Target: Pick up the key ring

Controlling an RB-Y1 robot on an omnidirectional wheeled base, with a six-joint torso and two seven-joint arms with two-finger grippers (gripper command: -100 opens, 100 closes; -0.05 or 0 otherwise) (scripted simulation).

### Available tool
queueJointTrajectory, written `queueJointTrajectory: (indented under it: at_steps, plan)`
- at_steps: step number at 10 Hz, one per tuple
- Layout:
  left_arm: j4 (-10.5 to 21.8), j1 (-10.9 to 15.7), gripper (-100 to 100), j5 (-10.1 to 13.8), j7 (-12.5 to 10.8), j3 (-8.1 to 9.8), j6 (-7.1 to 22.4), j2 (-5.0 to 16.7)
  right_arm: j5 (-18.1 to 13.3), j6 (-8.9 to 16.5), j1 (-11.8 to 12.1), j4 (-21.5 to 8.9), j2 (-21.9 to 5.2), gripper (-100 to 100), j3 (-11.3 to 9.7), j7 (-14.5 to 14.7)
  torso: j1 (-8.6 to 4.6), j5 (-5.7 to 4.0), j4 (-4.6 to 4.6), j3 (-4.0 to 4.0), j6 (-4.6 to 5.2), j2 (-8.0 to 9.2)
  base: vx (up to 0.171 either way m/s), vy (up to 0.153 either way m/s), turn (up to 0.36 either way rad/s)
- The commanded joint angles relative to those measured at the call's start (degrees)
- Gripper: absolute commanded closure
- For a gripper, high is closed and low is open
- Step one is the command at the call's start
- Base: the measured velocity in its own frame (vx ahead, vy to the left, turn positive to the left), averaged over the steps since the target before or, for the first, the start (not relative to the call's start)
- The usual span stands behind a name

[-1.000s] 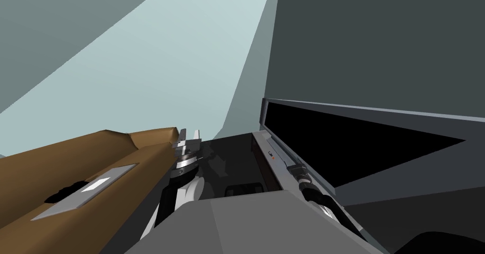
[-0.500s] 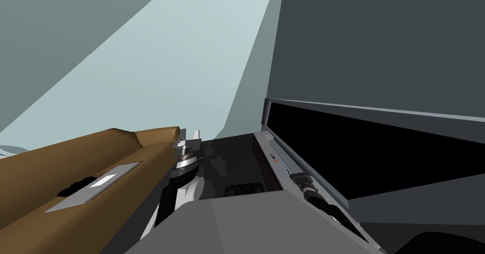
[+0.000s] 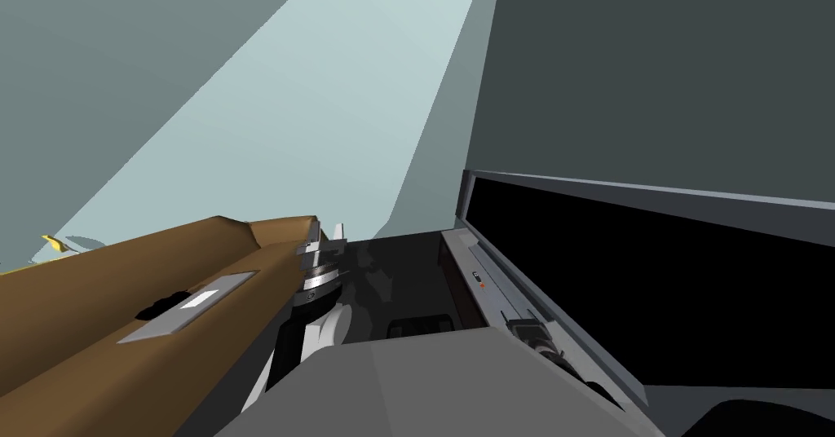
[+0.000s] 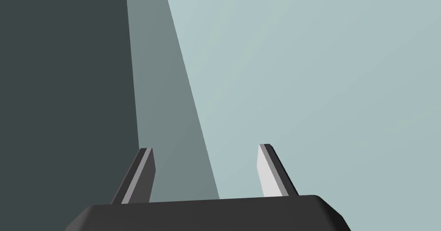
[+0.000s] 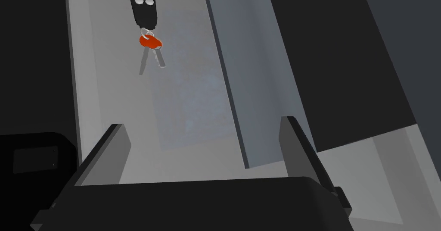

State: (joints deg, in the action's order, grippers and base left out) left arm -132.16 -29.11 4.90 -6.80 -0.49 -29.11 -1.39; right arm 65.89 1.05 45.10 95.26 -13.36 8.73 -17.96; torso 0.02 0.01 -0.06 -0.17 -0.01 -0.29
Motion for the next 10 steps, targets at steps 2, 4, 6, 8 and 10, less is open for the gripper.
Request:
queueJointTrajectory:
  at_steps: [2,4,6,8,10]
  plan:
    - [0.0,0.0,0,0.0,0.0,0.00,0.0,0.0,5.0,2.6,0.6,-3.9,-1.4,-100,0.5,-1.3,-0.02,0.00,0.00,0.01,0.01,0.04,0.070,0.004,0.114]
    - [0.0,0.0,0,0.0,0.0,0.00,0.0,0.0,6.0,2.6,0.6,-3.9,-1.4,-100,0.5,-1.3,0.02,0.01,0.01,0.03,0.02,0.07,0.040,0.004,0.033]
    - [0.0,0.0,0,0.0,0.0,0.00,0.0,0.0,9.0,4.2,1.3,-6.1,-1.9,-100,0.7,-1.8,0.04,0.01,0.03,0.07,-0.01,0.12,0.058,0.007,0.135]
    - [0.0,0.0,0,0.0,0.0,0.00,0.0,0.0,11.4,5.7,1.8,-8.2,-2.4,-100,0.8,-2.3,0.02,0.01,0.01,0.02,0.00,0.04,0.069,-0.005,0.116]
    - [0.0,0.0,0,0.0,0.0,0.00,0.0,0.0,14.4,7.2,2.4,-10.3,-3.0,-100,0.8,-2.9,-0.05,-0.01,0.01,0.01,-0.01,0.02,0.073,-0.008,0.142]
